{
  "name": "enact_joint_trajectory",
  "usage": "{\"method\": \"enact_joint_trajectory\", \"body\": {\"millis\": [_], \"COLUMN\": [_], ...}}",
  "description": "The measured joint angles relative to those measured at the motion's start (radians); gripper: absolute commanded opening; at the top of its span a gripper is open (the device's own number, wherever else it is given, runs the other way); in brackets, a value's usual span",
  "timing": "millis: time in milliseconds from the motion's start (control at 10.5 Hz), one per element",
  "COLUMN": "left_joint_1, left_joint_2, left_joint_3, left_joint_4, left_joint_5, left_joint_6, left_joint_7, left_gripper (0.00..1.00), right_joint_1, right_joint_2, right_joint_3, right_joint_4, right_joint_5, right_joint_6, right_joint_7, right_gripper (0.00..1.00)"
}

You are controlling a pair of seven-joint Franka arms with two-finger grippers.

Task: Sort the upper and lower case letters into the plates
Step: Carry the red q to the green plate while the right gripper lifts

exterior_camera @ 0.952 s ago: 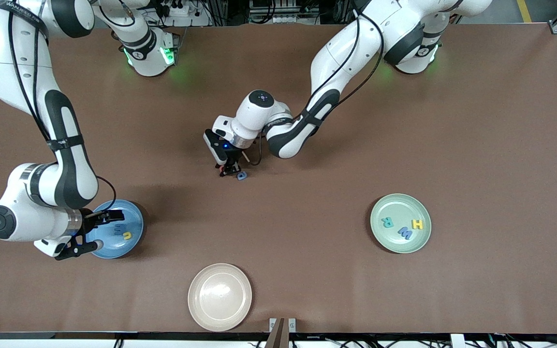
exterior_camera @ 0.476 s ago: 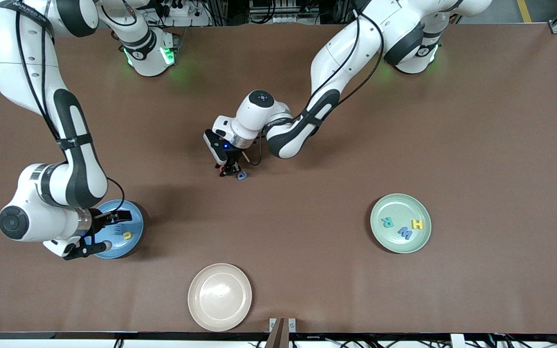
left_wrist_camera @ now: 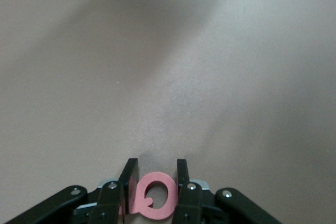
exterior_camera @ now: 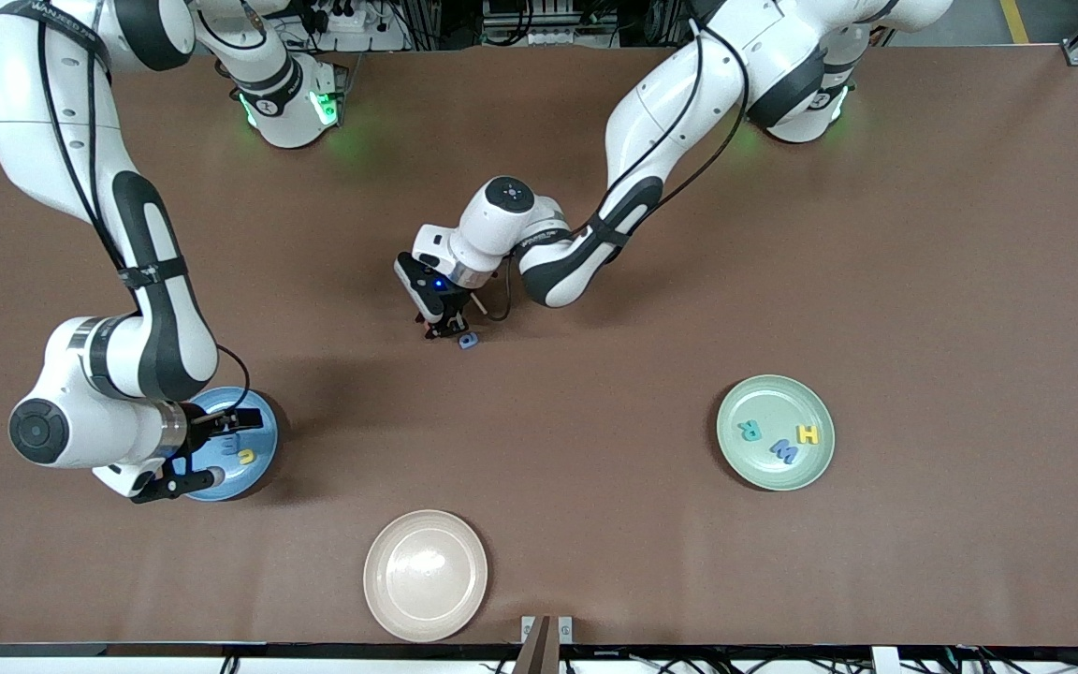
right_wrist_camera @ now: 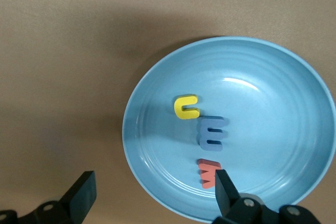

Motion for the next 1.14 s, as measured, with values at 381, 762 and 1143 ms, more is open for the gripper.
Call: {"method": "enact_joint_trajectory", "body": {"millis": [381, 762, 1143], "left_joint_1": [0.094, 0.319, 0.600], "left_joint_2": [-0.077, -0.182, -0.266], "left_joint_3": [-0.085, -0.294, -0.445], "left_joint_4": [-0.039, -0.041, -0.045], "left_joint_5": [0.000, -0.001, -0.001], "left_joint_6": [-0.091, -0.428, -0.767], "left_joint_7": [0.000, 0.001, 0.001], "left_gripper": [0.00, 0.00, 0.00], "right_joint_1": [0.044, 0.224, 0.392], "right_joint_2": [0.000, -0.001, 0.000], "right_joint_3": [0.002, 0.005, 0.007], "right_joint_4": [0.001, 0.001, -0.004], "right_joint_5": [0.000, 0.000, 0.000], "right_joint_6": [0.005, 0.028, 0.047], "right_joint_7": [0.051, 0.144, 0.208], "right_gripper": [1.00, 1.00, 1.00]}}
